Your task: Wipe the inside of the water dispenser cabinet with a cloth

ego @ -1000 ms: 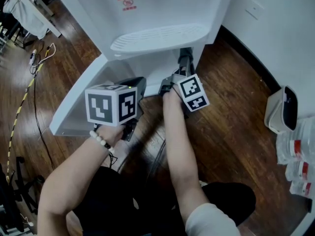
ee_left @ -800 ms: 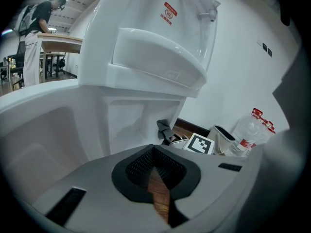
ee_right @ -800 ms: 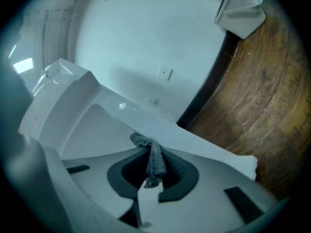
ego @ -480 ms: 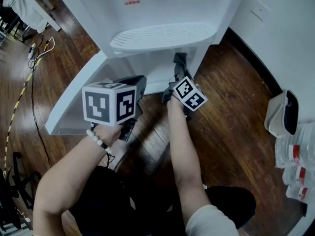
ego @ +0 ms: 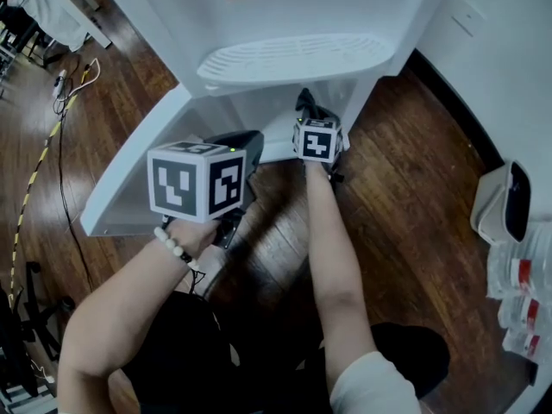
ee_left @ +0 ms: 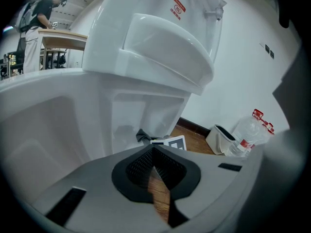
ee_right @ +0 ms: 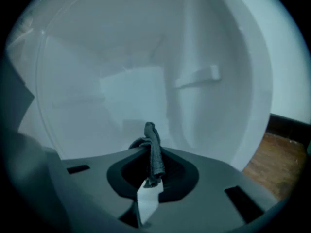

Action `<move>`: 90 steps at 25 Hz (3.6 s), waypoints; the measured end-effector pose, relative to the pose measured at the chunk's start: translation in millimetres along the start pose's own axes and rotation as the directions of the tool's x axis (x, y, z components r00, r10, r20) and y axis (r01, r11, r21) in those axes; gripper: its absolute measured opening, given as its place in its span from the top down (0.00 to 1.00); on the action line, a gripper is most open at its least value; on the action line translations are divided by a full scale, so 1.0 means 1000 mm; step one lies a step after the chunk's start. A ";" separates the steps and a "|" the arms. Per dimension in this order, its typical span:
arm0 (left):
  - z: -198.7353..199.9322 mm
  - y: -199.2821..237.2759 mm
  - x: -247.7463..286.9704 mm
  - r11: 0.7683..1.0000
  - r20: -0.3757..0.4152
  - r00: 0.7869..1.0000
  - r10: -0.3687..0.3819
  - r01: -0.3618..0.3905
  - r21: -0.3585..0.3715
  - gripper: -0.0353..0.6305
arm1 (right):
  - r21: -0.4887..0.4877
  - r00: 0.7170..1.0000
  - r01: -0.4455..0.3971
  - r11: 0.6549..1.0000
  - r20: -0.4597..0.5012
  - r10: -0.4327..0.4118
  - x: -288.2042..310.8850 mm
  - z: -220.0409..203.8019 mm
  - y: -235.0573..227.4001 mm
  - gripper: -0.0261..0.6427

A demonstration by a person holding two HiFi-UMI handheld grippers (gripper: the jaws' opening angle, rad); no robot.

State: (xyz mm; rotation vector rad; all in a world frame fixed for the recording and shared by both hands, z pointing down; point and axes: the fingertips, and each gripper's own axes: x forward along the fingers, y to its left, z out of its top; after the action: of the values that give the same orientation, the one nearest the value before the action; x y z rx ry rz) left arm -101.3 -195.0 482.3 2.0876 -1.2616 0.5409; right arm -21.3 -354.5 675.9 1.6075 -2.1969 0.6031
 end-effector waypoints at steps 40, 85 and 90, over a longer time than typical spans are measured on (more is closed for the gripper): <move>0.002 0.011 0.006 1.000 0.007 1.000 0.005 -0.005 0.000 0.95 | -0.125 0.936 -0.329 0.936 -0.171 0.306 0.060 0.007 0.115 0.90; 0.002 0.000 -0.002 1.000 0.002 1.000 -0.002 0.001 0.024 0.95 | -0.046 0.902 -0.407 0.912 -0.181 0.393 0.038 -0.008 0.137 0.90; 0.002 0.000 -0.002 1.000 0.002 1.000 0.001 -0.001 0.022 0.95 | -0.029 0.880 -0.442 0.896 -0.209 0.427 0.032 -0.016 0.153 0.91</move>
State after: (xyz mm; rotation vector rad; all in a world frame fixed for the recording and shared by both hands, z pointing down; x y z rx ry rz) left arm -102.4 -195.5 480.0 2.1061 -1.2635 0.5558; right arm -176.5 -331.0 685.9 0.9619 -2.4033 0.7533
